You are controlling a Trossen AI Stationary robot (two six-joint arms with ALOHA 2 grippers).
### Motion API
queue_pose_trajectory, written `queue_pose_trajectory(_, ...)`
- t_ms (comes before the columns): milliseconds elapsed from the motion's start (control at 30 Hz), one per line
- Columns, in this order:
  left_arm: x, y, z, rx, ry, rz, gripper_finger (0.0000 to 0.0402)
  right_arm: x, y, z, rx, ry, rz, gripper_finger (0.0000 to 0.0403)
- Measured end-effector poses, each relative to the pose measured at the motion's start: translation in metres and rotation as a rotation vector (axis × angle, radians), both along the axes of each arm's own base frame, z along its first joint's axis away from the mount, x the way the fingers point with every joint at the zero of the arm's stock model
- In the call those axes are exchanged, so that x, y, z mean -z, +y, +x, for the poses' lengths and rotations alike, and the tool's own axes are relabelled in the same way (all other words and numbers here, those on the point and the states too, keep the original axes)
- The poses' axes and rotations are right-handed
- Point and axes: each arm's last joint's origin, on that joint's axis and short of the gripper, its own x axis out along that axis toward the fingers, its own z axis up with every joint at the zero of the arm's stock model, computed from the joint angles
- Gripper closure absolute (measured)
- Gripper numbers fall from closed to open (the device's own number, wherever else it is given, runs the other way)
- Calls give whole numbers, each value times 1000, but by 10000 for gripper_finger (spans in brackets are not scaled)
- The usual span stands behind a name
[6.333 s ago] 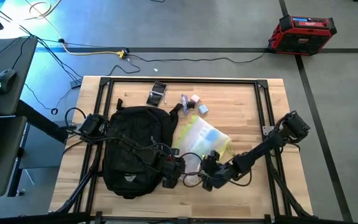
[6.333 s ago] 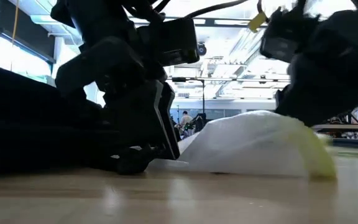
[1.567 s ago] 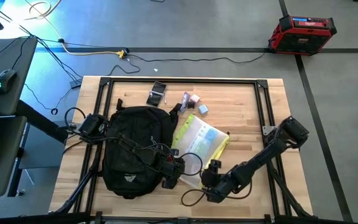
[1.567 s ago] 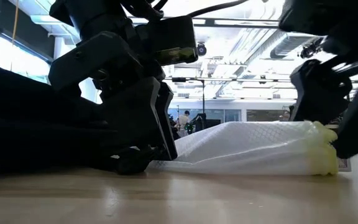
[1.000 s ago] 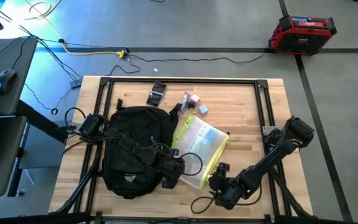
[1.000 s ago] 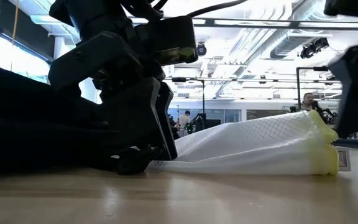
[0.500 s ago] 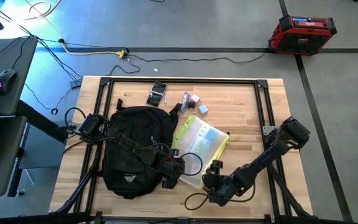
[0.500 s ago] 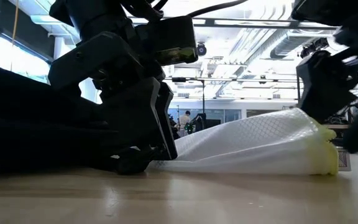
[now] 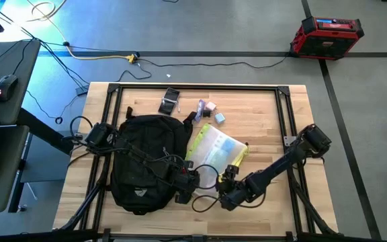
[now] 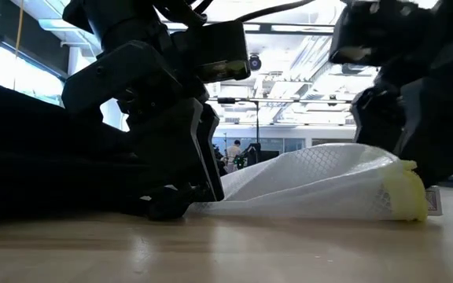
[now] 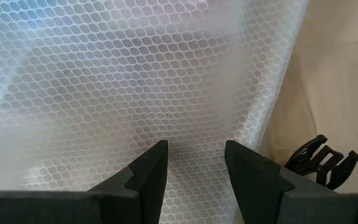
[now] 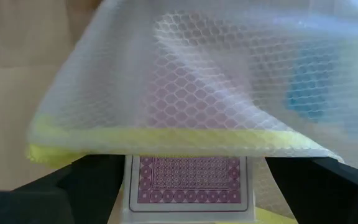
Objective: Unpack backpack
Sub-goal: Remove the purple playing card box from the green zip bag
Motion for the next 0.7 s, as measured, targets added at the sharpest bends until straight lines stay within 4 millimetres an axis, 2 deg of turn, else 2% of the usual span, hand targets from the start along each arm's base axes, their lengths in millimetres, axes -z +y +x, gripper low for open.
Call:
queue_pose_trajectory(200,0,0,0,1,2,1,257,16,0,4,-3,67,41,44)
queue_pose_trajectory(267,0,0,0,1,2,1,257,17,1,3,-6,70,43,62)
queue_pose_trajectory(400,0,0,0,1,1,0,257,16,5,0,-13,67,41,121)
queue_pose_trajectory(600,0,0,0,1,-1,-1,257,9,8,-7,-10,85,51,123)
queue_pose_trajectory(700,0,0,0,-1,2,-1,257,-1,11,-19,-21,121,68,123)
